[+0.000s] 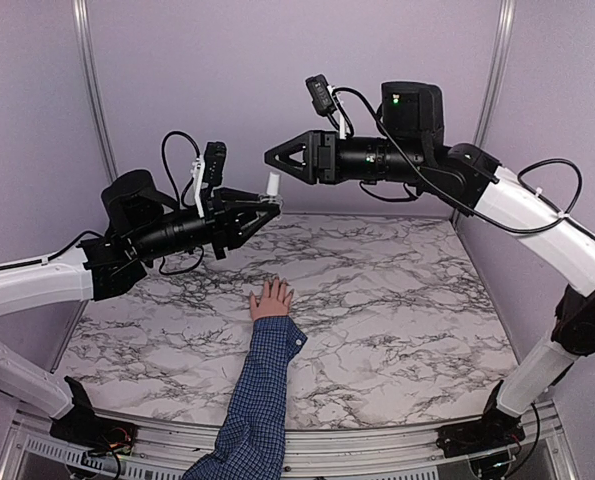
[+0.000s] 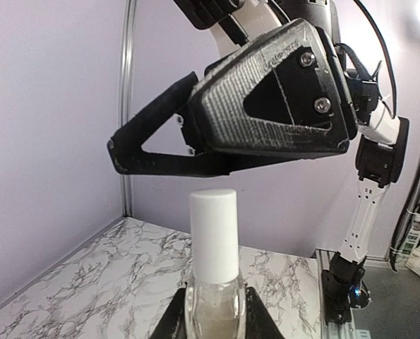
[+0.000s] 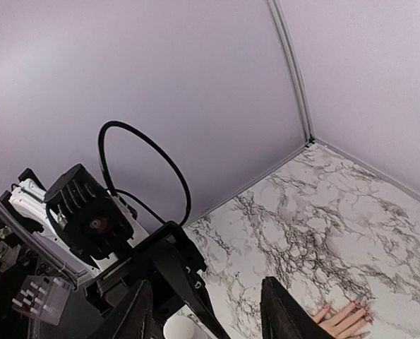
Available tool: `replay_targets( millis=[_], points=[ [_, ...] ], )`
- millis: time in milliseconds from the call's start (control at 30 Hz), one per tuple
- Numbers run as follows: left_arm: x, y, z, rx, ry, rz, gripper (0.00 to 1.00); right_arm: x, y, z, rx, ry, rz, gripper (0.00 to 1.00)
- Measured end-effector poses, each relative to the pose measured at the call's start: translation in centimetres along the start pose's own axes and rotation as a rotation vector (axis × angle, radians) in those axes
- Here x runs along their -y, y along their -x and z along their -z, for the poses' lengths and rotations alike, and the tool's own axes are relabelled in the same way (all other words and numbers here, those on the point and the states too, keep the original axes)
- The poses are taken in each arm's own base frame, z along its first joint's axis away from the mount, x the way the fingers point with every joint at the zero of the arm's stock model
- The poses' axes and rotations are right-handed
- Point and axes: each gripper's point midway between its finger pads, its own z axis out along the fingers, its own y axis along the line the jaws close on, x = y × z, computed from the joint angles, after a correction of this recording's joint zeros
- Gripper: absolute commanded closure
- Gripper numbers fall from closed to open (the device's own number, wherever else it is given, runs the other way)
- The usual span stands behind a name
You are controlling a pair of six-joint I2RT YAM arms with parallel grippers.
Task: Paint the nails
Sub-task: Unscrew the nail polish bottle cap from the nail polish bottle.
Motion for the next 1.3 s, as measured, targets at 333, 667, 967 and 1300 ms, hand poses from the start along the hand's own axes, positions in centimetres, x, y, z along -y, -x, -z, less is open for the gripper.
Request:
replay_targets(
  millis=[333, 667, 967, 1300],
  points=[
    [-3.3, -1.4, -0.1, -0.030, 0.184, -0.036, 1.00, 3.9, -1.7, -1.4, -0.039, -0.216, -0.139, 0.50],
    [-4.9, -4.6, -0.8, -0.112, 0.266, -0.031, 1.00, 5.3, -4.0, -3.0, -0.081, -0.334, -0.213, 0.52],
    [-6.2, -4.8, -0.5, -0.119, 0.347, -0.039, 1.00, 5.7, -3.8, -3.0, -0.067, -0.397, -0.241, 0.68],
    [-6.8, -5.3, -0.4, -0.130, 0.384, -0.041, 1.00, 6.4, -4.7, -3.2, -0.083, -0.426, -0.267, 0.80]
  ],
)
